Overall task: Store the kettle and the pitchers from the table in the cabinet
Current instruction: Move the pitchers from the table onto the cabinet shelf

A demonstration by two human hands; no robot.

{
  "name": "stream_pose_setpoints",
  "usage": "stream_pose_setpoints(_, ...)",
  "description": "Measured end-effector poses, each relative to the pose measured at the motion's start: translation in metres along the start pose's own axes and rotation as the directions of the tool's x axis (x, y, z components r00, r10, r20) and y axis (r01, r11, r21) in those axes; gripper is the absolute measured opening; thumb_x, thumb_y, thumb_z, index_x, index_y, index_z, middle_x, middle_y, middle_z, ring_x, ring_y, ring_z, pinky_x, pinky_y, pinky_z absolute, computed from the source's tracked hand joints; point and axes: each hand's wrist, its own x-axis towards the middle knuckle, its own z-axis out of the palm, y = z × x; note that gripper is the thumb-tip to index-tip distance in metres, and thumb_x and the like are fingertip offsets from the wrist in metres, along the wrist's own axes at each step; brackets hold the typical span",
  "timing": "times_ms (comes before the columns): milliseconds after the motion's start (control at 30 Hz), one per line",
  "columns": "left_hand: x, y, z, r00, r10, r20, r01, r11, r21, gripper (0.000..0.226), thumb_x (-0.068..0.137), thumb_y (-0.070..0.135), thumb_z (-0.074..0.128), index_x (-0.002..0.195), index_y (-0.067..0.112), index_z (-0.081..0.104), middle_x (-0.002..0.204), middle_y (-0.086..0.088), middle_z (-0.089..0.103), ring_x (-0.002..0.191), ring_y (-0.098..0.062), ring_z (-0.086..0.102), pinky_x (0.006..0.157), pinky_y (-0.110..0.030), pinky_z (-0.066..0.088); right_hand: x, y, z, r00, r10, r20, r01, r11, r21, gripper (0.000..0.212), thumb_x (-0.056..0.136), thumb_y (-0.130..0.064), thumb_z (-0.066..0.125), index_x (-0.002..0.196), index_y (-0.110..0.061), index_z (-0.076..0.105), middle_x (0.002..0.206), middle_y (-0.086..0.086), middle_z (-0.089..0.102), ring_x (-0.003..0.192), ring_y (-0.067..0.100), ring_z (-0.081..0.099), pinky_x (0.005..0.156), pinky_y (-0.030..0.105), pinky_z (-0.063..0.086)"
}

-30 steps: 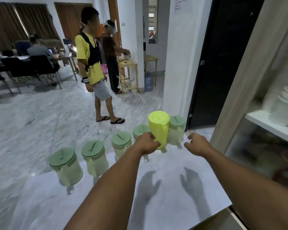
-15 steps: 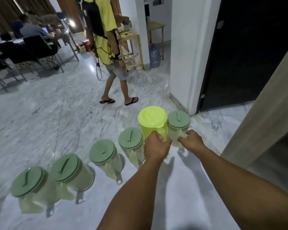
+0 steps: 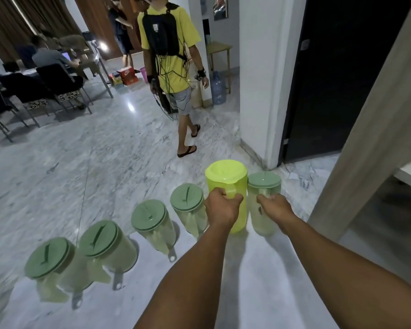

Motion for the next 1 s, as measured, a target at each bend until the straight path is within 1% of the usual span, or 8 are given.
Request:
stream_pose_setpoints(133,-0.03,0.004,-0.019,0.998,0.04,0.048,-0.037,0.997,-0.068,0.045,0.075,0.027,0.077,0.055,0.019,0.037,0.053,0.002,0.041,0.051,-0.021,0.039,0.05,-0.031,0.03,-0.037,0.0,-0.026,0.998,0.034,-0.053,-0.027,0.992,0.122,0.03,0.083,-0.037,0.058,0.077,-0.008,0.059,0.068,0.012,0.066,0.066,0.031,0.074,0.065,0.037,0.054)
stream_pose_setpoints(200,-0.049,0.003,-0.032,0.995,0.073,0.074,-0.066,0.994,-0.088,0.042,0.073,0.029,0.075,0.054,0.018,0.039,0.054,-0.004,0.052,0.052,-0.027,0.047,0.052,-0.033,0.038,-0.06,0.002,-0.039,0.997,0.025,-0.079,-0.014,0.99,0.14,0.031,0.08,-0.04,0.059,0.078,-0.009,0.058,0.067,0.012,0.064,0.059,0.03,0.07,0.066,0.041,0.059)
stream_pose_setpoints(267,-0.071,0.003,-0.048,0.989,0.12,0.091,-0.11,0.987,-0.113,0.034,0.066,0.037,0.07,0.055,0.016,0.045,0.065,-0.015,0.069,0.063,-0.035,0.063,0.057,-0.038,0.051,-0.089,0.004,-0.05,0.992,0.01,-0.122,0.008,0.989,0.147,0.03,0.079,-0.039,0.059,0.076,-0.01,0.056,0.066,0.011,0.061,0.054,0.027,0.064,0.066,0.041,0.06)
stream_pose_setpoints(333,-0.093,0.002,-0.066,0.981,0.173,0.093,-0.16,0.979,-0.129,0.032,0.061,0.041,0.065,0.057,0.016,0.046,0.076,-0.019,0.074,0.067,-0.033,0.067,0.061,-0.04,0.054,-0.123,0.006,-0.058,0.987,-0.009,-0.159,0.033,0.989,0.144,0.028,0.081,-0.038,0.058,0.074,-0.012,0.052,0.066,0.01,0.058,0.054,0.026,0.059,0.063,0.037,0.056)
stream_pose_setpoints(533,-0.155,-0.006,-0.127,0.951,0.287,0.118,-0.263,0.947,-0.182,0.03,0.069,0.033,0.07,0.062,0.015,0.047,0.064,-0.009,0.056,0.058,-0.022,0.05,0.054,-0.032,0.04,-0.221,0.024,-0.064,0.975,-0.031,-0.221,0.064,0.987,0.146,0.024,0.085,-0.033,0.058,0.076,-0.012,0.049,0.064,0.01,0.053,0.054,0.024,0.05,0.059,0.033,0.048)
stream_pose_setpoints(667,-0.18,-0.01,-0.163,0.94,0.324,0.105,-0.302,0.936,-0.181,0.035,0.066,0.036,0.067,0.058,0.018,0.037,0.065,-0.015,0.066,0.061,-0.022,0.06,0.055,-0.036,0.047,-0.268,0.03,-0.065,0.975,-0.057,-0.215,0.091,0.984,0.151,0.023,0.083,-0.033,0.057,0.078,-0.013,0.048,0.064,0.009,0.05,0.054,0.024,0.046,0.056,0.031,0.047)
stream_pose_setpoints(767,-0.193,-0.01,-0.182,0.933,0.351,0.077,-0.335,0.927,-0.166,0.037,0.065,0.038,0.066,0.056,0.019,0.036,0.077,-0.023,0.074,0.069,-0.031,0.07,0.061,-0.042,0.054,-0.29,0.028,-0.067,0.971,-0.077,-0.225,0.116,0.979,0.166,0.025,0.078,-0.037,0.059,0.079,-0.014,0.05,0.062,0.008,0.049,0.053,0.023,0.044,0.053,0.03,0.046)
stream_pose_setpoints(1000,-0.208,-0.007,-0.202,0.918,0.386,0.088,-0.361,0.909,-0.209,0.042,0.061,0.041,0.067,0.057,0.02,0.031,0.062,-0.019,0.058,0.076,-0.036,0.074,0.061,-0.048,0.055,-0.316,0.026,-0.071,0.973,-0.094,-0.21,0.138,0.968,0.208,0.033,0.077,-0.046,0.062,0.084,-0.015,0.052,0.062,0.008,0.044,0.054,0.021,0.039,0.055,0.031,0.043)
